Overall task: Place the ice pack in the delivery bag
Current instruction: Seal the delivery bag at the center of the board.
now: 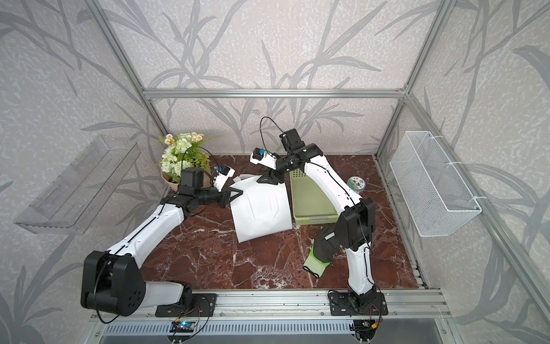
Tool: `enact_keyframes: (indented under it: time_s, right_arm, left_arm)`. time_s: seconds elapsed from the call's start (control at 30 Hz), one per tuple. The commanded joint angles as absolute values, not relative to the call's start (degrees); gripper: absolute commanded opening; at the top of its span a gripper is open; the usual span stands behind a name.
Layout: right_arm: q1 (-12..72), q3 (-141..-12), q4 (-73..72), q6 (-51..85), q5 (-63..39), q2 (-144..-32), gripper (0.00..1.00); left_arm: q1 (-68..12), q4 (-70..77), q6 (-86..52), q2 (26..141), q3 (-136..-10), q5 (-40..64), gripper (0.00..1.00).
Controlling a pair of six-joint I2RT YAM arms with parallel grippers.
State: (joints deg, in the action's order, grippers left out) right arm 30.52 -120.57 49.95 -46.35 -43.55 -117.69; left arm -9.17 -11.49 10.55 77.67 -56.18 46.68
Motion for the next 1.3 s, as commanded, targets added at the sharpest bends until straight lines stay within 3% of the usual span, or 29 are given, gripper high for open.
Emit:
enact_keyframes:
  time_s: [0.0,0.1,0.27,0.3,0.43,0.53,0.7,0.8,0.93,1.03,1.07,1.17,1.27]
  right_arm:
    - [31.9,-121.6,54.9,-49.1,-42.2,-119.5,0.53]
    - [32.7,-122.9,55.4,-48.5,-42.4,-120.6,0.46]
    - [33.1,-123.4,56.7,-49.5,-41.2,-120.6,0.04]
    - [33.2,-123.4,57.1,-50.1,-40.7,-120.4,0.0]
    - [33.3,-123.8,57.3,-50.2,-40.4,-119.6,0.0]
    - [34.0,-124.7,56.9,-49.7,-40.8,-119.3,0.2]
    - [35.7,-126.2,56.5,-49.0,-40.6,-120.5,0.28]
    - [35.9,-128.4,58.4,-49.2,-39.2,-122.3,0.27]
    - [35.5,-129.4,62.1,-50.8,-36.4,-122.5,0.0]
    - [34.4,-128.2,62.6,-50.6,-34.7,-120.7,0.0]
    - [33.9,-128.0,62.9,-50.4,-34.3,-120.0,0.03]
    - [32.5,-126.5,63.6,-50.0,-33.6,-117.6,0.28]
    - [30.8,-123.3,63.5,-49.6,-33.2,-114.7,0.42]
  left_arm:
    - [-9.5,-6.7,14.7,76.0,-56.0,50.8,0.0]
    - [-9.5,-4.9,15.7,76.0,-55.7,53.4,0.0]
    - [-9.5,-7.3,18.2,76.2,-56.9,52.5,0.0]
    - [-9.5,-8.1,18.9,76.3,-57.2,52.0,0.0]
    - [-9.5,-8.4,19.4,76.4,-57.6,52.0,0.0]
    - [-9.5,-7.5,18.6,76.4,-57.6,52.8,0.0]
    - [-9.6,-7.0,18.5,76.4,-57.6,53.1,0.0]
    - [-9.5,-7.3,18.9,76.0,-57.6,52.4,0.0]
    - [-9.5,-7.8,18.5,75.2,-57.7,51.0,0.0]
    - [-9.4,-8.1,18.5,74.8,-57.7,50.1,0.0]
    - [-9.4,-8.2,18.5,74.7,-57.7,49.8,0.0]
    - [-9.4,-8.5,18.8,74.5,-57.6,49.6,0.0]
    - [-9.3,-8.8,19.2,74.2,-57.5,49.4,0.0]
